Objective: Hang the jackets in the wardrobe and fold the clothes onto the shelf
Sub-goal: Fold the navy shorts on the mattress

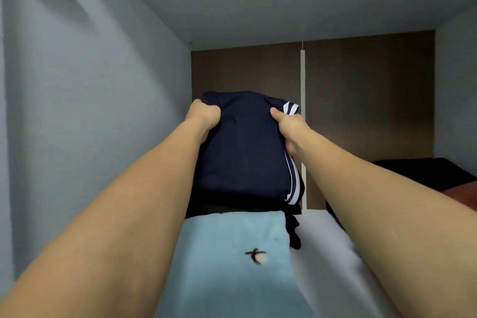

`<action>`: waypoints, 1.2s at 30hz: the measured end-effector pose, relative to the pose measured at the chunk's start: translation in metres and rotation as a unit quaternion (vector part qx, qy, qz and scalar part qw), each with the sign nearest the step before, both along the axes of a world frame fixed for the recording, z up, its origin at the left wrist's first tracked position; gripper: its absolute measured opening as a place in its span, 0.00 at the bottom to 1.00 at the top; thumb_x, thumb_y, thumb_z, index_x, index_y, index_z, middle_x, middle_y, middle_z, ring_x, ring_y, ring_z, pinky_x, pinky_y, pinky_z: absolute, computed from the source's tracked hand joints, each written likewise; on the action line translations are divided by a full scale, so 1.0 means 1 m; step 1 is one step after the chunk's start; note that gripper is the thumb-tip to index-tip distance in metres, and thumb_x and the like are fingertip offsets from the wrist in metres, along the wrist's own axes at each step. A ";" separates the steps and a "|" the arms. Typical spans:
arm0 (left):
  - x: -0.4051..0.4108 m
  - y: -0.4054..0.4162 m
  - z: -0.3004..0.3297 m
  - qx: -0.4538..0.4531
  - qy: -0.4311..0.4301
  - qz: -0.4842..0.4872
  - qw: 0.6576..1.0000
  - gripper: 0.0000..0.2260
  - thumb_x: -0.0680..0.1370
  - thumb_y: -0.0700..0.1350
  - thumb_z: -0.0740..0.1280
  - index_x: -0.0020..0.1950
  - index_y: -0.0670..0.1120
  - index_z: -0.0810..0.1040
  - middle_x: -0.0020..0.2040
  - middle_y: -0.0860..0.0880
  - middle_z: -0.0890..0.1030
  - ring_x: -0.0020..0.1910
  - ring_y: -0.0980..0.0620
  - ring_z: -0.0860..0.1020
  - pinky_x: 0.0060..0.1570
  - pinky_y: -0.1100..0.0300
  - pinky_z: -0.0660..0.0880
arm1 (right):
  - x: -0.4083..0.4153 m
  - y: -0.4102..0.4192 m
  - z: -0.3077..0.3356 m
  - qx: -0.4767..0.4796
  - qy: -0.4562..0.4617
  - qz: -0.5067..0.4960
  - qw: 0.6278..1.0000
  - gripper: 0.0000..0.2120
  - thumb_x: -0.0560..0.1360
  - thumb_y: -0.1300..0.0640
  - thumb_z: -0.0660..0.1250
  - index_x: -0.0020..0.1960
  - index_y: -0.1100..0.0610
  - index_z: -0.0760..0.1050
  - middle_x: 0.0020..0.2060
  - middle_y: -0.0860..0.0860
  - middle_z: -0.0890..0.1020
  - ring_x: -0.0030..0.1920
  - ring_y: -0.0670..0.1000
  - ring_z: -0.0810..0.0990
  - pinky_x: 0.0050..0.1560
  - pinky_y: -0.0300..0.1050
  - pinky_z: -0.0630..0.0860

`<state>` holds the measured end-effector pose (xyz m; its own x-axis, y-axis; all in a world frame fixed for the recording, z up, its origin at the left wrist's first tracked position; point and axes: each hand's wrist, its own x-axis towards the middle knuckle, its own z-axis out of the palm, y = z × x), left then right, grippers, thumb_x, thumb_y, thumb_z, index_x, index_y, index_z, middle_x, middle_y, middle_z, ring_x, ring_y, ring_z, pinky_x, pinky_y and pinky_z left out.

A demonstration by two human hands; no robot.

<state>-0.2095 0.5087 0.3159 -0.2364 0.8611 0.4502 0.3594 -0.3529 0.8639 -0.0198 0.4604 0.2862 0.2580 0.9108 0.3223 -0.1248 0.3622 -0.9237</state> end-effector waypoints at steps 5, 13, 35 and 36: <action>0.000 0.040 -0.030 -0.068 0.028 -0.004 0.997 0.22 0.80 0.38 0.62 0.74 0.36 0.66 0.69 0.39 0.73 0.65 0.40 0.75 0.57 0.54 0.73 | -0.003 0.056 -0.027 -0.039 -0.050 -0.058 0.996 0.21 0.79 0.50 0.67 0.68 0.57 0.69 0.60 0.53 0.78 0.58 0.56 0.78 0.62 0.51 0.75; -0.007 0.081 -0.131 -0.264 0.202 -0.008 0.943 0.23 0.84 0.48 0.60 0.75 0.36 0.64 0.74 0.39 0.68 0.71 0.40 0.69 0.71 0.49 0.66 | 0.002 0.119 -0.107 -0.214 -0.374 -0.128 0.893 0.28 0.82 0.45 0.57 0.75 0.59 0.58 0.71 0.58 0.68 0.68 0.60 0.70 0.66 0.51 0.67; 0.055 0.000 -0.088 0.113 0.551 0.066 0.824 0.24 0.83 0.53 0.56 0.76 0.45 0.62 0.74 0.43 0.67 0.72 0.42 0.66 0.72 0.47 0.61 | 0.068 0.003 -0.056 -0.018 -0.501 -0.241 0.831 0.26 0.81 0.49 0.60 0.75 0.59 0.62 0.70 0.58 0.70 0.66 0.59 0.72 0.56 0.47 0.70; 0.063 -0.008 -0.089 0.128 0.546 0.061 0.826 0.24 0.83 0.54 0.56 0.76 0.45 0.62 0.74 0.43 0.67 0.72 0.42 0.65 0.73 0.47 0.59 | 0.076 -0.010 -0.053 -0.007 -0.522 -0.254 0.814 0.26 0.81 0.49 0.60 0.75 0.58 0.61 0.70 0.57 0.69 0.66 0.59 0.72 0.58 0.48 0.71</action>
